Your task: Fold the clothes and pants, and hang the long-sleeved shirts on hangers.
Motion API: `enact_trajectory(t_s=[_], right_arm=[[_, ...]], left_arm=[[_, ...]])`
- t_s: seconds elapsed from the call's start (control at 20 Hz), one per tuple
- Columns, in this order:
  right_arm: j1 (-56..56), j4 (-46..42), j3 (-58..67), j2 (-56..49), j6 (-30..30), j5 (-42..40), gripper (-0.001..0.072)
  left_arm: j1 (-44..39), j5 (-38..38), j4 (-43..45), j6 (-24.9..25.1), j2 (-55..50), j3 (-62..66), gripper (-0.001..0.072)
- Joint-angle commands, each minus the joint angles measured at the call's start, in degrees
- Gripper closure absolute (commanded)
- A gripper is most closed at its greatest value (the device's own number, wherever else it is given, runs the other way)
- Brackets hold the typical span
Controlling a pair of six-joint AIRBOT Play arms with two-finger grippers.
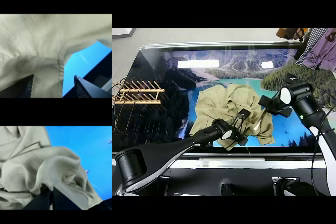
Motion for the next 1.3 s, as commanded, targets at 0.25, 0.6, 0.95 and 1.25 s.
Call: enact_trajectory(t_s=[0.25, 0.6, 0.95, 1.25], right_arm=[[-0.02, 1.44, 0.04, -0.04, -0.74, 0.33, 0.0690], [-0.02, 5.60, 0.04, 0.15, -3.61, 1.18, 0.0690], [2.78, 14.71, 0.11, 3.74, -7.13, -3.30, 0.0691], [10.10, 7.63, 7.63, 7.41, -5.42, -3.32, 0.0692]], left_arm=[[1.44, -2.75, 3.13, -5.90, -1.14, 0.00, 0.0687], [8.96, -11.45, 3.15, -6.21, 5.92, 0.00, 0.0690], [17.33, -17.64, 1.68, -4.13, 21.55, 0.00, 0.0690], [22.01, -25.86, 3.34, -5.29, 32.70, -0.02, 0.0690]])
